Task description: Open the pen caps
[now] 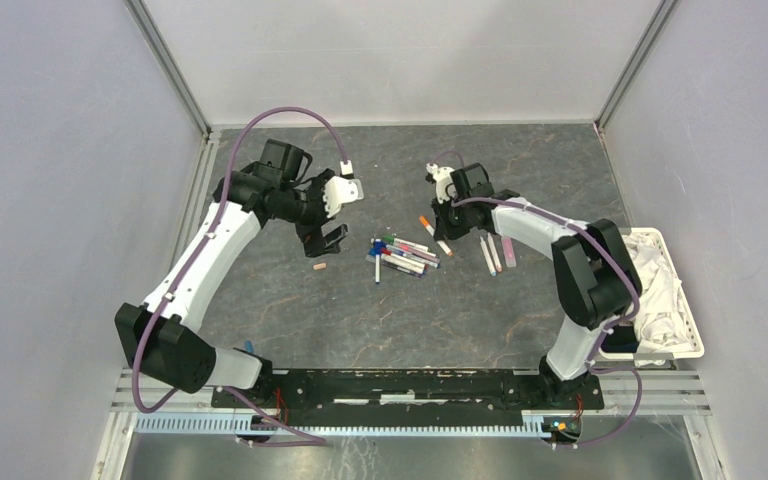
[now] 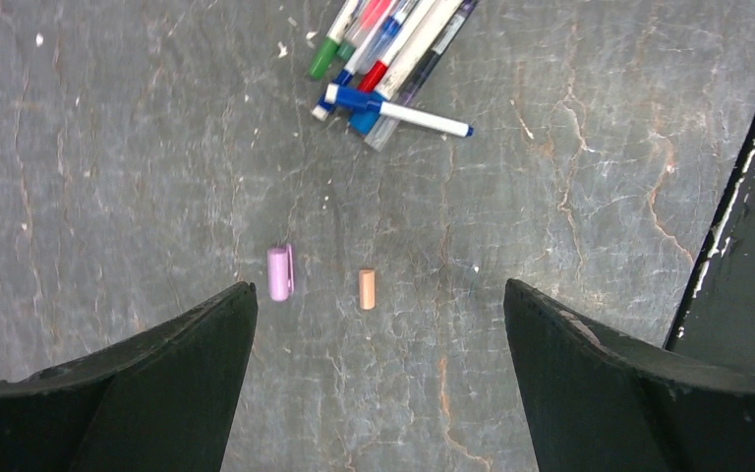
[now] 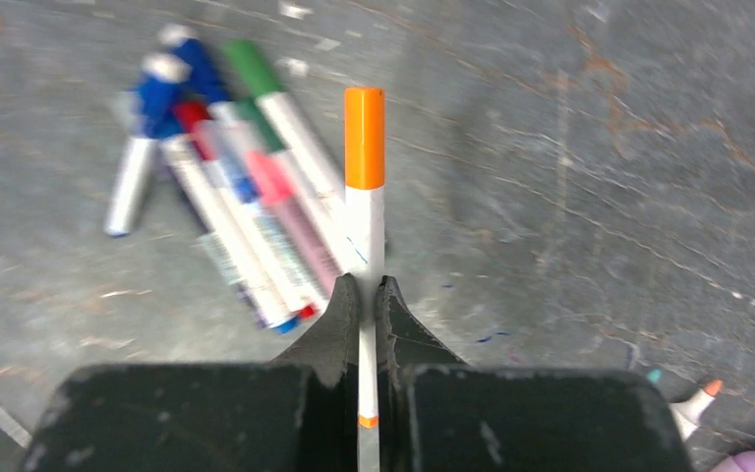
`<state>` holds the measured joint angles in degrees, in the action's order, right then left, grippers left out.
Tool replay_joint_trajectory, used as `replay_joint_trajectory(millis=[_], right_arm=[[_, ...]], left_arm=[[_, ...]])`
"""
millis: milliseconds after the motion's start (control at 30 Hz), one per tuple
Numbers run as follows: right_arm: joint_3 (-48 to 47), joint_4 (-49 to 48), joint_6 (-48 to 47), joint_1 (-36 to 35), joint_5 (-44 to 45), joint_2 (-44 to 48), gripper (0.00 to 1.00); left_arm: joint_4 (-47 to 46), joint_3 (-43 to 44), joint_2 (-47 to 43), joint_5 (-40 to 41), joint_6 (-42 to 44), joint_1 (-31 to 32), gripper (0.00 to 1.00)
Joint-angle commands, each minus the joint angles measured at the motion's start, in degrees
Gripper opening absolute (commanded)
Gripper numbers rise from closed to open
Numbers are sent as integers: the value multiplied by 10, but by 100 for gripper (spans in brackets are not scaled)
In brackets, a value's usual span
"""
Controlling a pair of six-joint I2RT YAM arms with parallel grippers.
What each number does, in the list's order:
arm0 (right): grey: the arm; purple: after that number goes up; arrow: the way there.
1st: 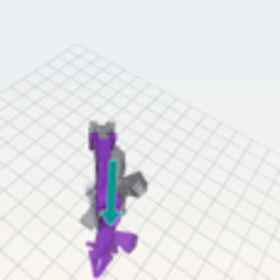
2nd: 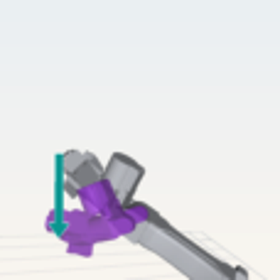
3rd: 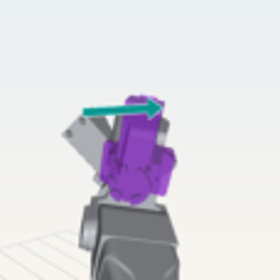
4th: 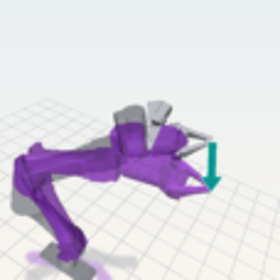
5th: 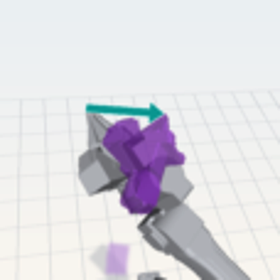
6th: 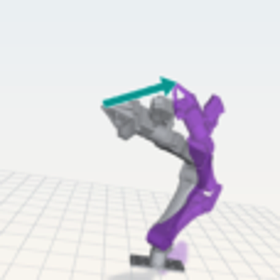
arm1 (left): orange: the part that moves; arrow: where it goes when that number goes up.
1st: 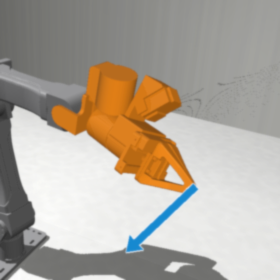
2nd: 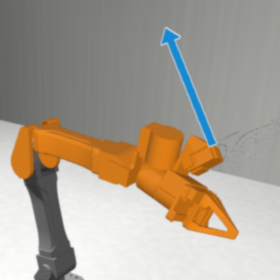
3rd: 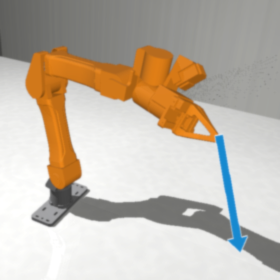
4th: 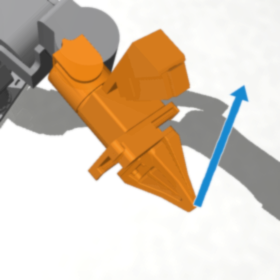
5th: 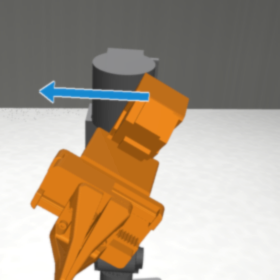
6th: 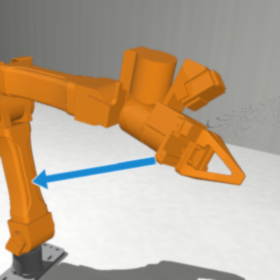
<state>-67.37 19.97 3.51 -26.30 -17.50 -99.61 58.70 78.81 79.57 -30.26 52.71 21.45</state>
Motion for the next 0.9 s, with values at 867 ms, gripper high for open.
replay_joint_trajectory(millis=[867], right_arm=[[-48, -31, 80, -102, -459, -10, 0]], left_arm=[[11, -51, 20, 115, 218, 170, 77]])
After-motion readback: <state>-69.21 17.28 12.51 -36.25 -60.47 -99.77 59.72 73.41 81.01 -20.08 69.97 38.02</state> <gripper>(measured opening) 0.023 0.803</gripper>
